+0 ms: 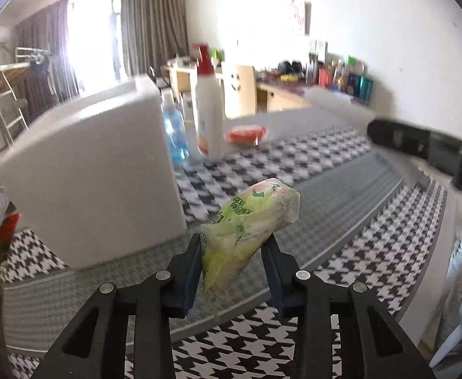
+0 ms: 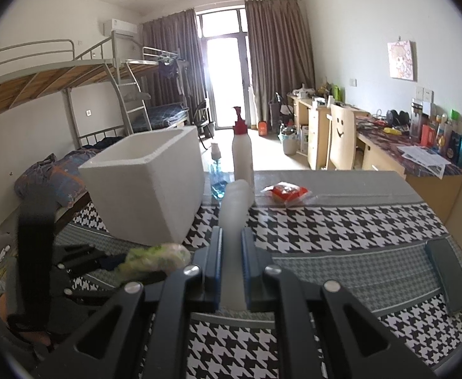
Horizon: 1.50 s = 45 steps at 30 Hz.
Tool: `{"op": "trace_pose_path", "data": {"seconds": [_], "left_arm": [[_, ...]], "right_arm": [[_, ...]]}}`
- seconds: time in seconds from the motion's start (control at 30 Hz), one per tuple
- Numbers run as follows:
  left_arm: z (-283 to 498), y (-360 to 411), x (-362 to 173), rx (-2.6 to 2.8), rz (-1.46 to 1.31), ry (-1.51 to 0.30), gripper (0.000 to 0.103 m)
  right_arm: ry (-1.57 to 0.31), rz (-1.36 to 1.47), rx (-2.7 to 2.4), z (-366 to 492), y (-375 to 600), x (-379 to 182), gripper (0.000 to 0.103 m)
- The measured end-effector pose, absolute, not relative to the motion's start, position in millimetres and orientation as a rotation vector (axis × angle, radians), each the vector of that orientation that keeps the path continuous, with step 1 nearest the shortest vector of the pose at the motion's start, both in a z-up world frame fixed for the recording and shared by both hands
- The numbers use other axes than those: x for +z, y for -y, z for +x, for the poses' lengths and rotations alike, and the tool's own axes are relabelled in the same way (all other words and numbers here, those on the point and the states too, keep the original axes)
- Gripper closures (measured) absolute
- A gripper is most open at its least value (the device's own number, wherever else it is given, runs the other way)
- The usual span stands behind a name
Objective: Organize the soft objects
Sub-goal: 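Carry the bag and foam stick over the white foam box with both tools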
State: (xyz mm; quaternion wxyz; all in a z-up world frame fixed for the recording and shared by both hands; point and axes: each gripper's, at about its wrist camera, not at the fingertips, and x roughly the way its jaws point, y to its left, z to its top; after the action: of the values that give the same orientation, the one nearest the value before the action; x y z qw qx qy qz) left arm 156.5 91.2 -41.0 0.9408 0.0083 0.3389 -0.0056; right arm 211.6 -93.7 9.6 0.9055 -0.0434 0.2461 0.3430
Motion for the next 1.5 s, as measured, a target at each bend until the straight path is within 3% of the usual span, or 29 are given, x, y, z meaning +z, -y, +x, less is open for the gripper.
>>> {"op": "trace_pose_path", "data": {"seconds": [0.53, 1.5], "left_arm": [[130, -114, 13, 0.039, 0.033, -0.554, 0.064], [142, -138, 64, 0.134, -0.037, -0.418, 0.064]], "right_arm": [[-0.473, -0.092, 0.746, 210, 79, 25, 0.089], [-0.433, -0.119, 0.816, 221, 46, 57, 0.089]]}}
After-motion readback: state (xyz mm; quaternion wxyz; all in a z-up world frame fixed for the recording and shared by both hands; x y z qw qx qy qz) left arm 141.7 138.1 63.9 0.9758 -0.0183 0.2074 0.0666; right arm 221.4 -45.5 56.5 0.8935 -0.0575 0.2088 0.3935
